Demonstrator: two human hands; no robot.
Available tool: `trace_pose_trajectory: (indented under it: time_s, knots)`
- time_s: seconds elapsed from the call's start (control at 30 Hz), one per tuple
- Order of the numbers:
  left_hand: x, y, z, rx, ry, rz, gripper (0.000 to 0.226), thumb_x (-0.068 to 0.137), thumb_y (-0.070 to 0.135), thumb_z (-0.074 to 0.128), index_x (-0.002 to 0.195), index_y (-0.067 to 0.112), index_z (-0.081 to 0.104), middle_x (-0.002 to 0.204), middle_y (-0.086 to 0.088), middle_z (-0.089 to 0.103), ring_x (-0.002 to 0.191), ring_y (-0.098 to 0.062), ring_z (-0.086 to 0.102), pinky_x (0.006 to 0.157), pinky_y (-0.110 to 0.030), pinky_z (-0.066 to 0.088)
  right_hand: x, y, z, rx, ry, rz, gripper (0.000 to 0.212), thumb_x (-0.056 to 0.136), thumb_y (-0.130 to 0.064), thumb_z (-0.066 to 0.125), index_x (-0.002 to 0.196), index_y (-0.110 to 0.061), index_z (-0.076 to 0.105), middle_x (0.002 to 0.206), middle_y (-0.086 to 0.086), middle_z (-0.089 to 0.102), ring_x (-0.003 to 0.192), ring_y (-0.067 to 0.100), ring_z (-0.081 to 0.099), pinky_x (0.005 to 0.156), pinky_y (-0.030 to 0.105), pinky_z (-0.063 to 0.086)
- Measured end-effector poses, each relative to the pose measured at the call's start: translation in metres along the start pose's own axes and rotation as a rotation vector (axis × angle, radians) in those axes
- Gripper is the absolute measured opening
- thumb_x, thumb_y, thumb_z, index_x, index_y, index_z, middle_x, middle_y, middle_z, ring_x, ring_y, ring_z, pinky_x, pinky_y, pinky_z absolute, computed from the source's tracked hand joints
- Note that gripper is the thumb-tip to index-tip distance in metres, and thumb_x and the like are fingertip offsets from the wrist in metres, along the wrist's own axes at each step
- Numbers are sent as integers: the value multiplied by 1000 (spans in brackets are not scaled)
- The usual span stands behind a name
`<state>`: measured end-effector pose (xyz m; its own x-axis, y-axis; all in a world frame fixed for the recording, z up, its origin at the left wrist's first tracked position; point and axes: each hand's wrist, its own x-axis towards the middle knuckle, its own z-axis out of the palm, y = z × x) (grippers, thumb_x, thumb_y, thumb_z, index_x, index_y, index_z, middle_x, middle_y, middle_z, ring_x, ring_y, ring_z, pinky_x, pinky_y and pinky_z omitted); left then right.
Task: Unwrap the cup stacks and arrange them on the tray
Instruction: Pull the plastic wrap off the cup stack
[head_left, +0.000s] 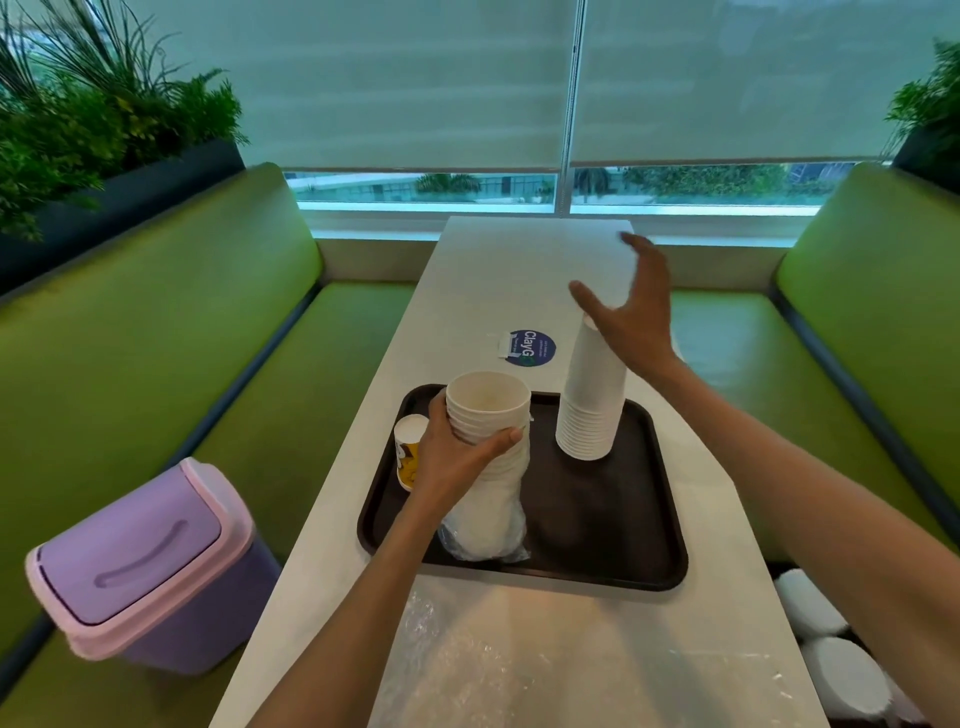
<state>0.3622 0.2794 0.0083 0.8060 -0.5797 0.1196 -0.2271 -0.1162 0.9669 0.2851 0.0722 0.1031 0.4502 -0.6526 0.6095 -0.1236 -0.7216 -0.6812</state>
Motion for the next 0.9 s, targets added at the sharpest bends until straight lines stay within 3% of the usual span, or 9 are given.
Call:
trace_pose_trajectory:
  time_s: [0.07, 0.13, 0.23, 0.3, 0.43, 0.57, 0.7, 0.8, 0.9]
  knots:
    - [-1, -2, 0, -18, 1, -1, 90, 62, 33, 86, 136, 19, 36, 128, 4, 54, 115, -12, 54, 90, -18, 48, 1, -19, 5, 7, -204, -95, 73, 75, -55, 70, 130, -11, 52, 136, 11, 48, 129, 24, 42, 109, 38, 33]
    - [-3, -3, 1, -33, -4, 8, 90, 62, 29, 87, 136, 20, 36, 127, 6, 53, 113, -10, 54, 82, -7, 46, -6, -38, 11, -11, -498, -75, 66, 77, -48, 75, 130, -16, 53, 136, 6, 48, 124, 20, 46, 105, 39, 39]
    - [-7, -10, 5, -28, -23, 3, 89, 62, 27, 87, 134, 23, 34, 124, 7, 52, 112, -9, 53, 80, -5, 44, -19, -52, 25, -69, -900, 57, 72, 76, -50, 72, 137, -21, 47, 138, 4, 49, 122, 17, 48, 103, 32, 40]
    - [-9, -15, 6, -4, -24, -8, 95, 63, 30, 87, 138, 23, 30, 126, 10, 46, 114, -7, 48, 80, -4, 41, -24, -53, 34, -158, -1044, 76, 77, 76, -54, 71, 140, -19, 45, 139, 4, 50, 125, 19, 49, 106, 33, 39]
    - [-13, -16, 12, 13, 2, 17, 105, 61, 30, 89, 143, 23, 24, 128, 14, 40, 117, -4, 43, 92, -13, 39, -26, -49, 41, -246, -1049, 69, 81, 72, -54, 76, 138, -15, 49, 140, 4, 50, 128, 20, 47, 106, 32, 38]
    - [-18, -17, 19, 10, 86, 55, 106, 58, 30, 90, 141, 30, 23, 126, 24, 38, 114, 6, 39, 89, 0, 31, -32, -46, 46, -220, -1039, 140, 81, 71, -54, 77, 137, -15, 50, 141, 3, 49, 128, 20, 46, 101, 29, 38]
    - [-15, -21, 19, 20, 98, 53, 99, 60, 30, 90, 136, 30, 27, 124, 18, 43, 113, 0, 44, 88, -4, 35, -27, -50, 51, -289, -1086, 145, 89, 71, -57, 75, 142, -14, 43, 146, 4, 43, 132, 23, 42, 105, 34, 36]
    - [-15, -23, 17, 16, 78, 29, 96, 62, 29, 88, 138, 24, 30, 126, 11, 46, 115, -7, 48, 89, -11, 40, -24, -56, 52, -376, -1125, 146, 90, 69, -59, 75, 141, -14, 44, 144, 3, 45, 129, 22, 45, 99, 32, 40]
    - [-14, -22, 14, 2, 50, 12, 93, 62, 27, 88, 136, 23, 32, 124, 9, 51, 111, -9, 52, 80, -6, 45, -23, -62, 52, -420, -1126, 154, 85, 69, -60, 75, 134, -11, 51, 135, 4, 53, 121, 22, 51, 97, 33, 45]
